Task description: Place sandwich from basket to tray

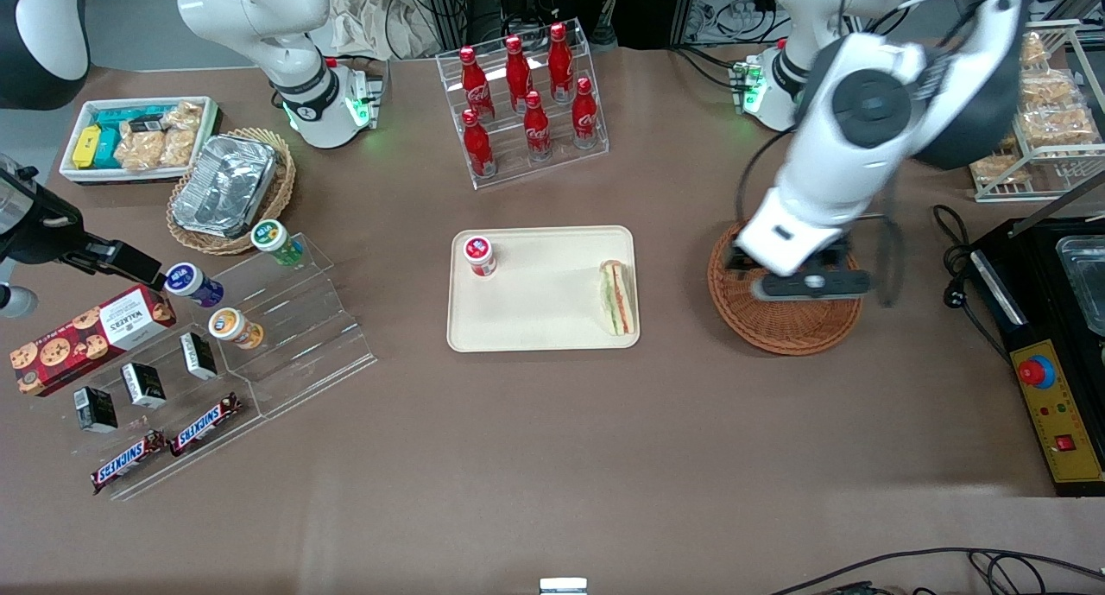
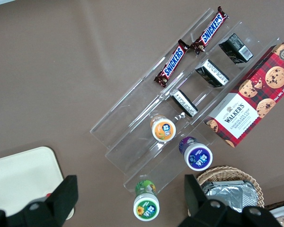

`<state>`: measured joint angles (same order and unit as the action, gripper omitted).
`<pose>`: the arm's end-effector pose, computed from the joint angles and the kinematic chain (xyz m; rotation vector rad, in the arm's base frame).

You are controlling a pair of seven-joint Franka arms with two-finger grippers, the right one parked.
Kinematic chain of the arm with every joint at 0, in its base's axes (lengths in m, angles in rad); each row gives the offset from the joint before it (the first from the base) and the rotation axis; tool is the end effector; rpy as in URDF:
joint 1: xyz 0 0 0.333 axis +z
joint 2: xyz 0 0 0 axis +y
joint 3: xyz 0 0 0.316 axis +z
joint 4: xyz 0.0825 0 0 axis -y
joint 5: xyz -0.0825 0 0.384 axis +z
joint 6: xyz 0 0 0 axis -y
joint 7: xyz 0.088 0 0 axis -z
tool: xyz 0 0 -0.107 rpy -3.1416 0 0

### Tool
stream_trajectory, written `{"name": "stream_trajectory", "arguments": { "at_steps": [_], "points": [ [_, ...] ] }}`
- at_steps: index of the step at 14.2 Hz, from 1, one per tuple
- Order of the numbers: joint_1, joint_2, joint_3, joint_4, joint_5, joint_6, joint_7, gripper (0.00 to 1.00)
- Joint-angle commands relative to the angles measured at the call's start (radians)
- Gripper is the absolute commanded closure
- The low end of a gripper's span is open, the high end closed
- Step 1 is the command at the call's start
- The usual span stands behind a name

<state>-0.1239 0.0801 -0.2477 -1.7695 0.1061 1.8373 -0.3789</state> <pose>0.5503 -0.2012 0.5086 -3.0609 0.0314 -0.0327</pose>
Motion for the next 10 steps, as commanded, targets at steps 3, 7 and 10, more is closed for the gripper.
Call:
{"name": "stream_trajectory", "arguments": {
  "at_steps": [3, 7, 10],
  "points": [
    [0.163, -0.074, -0.015, -0.024, -0.003, -0.036, 0.197, 0.01],
    [0.191, -0.092, -0.009, 0.018, 0.006, -0.092, 0.196, 0.01],
    [0.214, -0.092, -0.012, 0.022, 0.004, -0.093, 0.205, 0.01]
  ]
}}
